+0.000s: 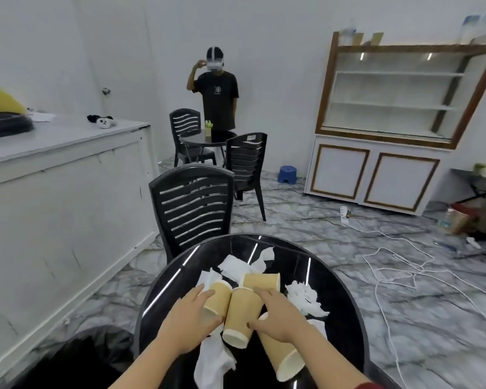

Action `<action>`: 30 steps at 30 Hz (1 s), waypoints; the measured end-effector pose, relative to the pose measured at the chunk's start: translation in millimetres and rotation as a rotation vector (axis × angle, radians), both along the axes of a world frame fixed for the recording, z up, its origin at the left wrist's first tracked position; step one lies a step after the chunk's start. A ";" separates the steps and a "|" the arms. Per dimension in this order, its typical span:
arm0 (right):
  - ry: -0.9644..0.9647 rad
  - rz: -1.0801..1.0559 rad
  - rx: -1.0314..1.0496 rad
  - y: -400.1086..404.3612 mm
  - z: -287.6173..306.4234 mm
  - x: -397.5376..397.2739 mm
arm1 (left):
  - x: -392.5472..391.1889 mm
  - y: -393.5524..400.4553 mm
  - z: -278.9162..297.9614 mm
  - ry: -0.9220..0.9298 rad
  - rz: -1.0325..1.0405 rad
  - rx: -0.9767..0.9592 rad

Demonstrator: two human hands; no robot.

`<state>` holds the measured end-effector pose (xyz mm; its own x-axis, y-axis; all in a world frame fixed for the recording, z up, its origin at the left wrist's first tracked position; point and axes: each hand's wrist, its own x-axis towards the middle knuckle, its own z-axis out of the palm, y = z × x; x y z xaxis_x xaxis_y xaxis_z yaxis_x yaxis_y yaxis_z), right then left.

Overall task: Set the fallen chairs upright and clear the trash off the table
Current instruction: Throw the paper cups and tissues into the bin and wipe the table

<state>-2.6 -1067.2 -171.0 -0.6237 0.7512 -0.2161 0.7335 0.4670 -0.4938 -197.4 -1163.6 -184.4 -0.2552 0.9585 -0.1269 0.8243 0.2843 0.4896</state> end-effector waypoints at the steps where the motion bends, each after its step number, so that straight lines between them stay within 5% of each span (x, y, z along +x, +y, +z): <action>1: 0.007 -0.035 -0.002 1.3 0.2 2.9 | -2.4 5.5 -0.9 -0.012 -0.017 0.004; 12: -0.015 -0.295 -0.065 -10.2 -18.8 13.1 | -22.0 43.3 -11.6 0.055 -0.241 -0.007; 30: -0.163 -0.304 -0.044 -9.3 -61.3 19.0 | -19.6 66.8 -64.4 -0.021 -0.115 -0.028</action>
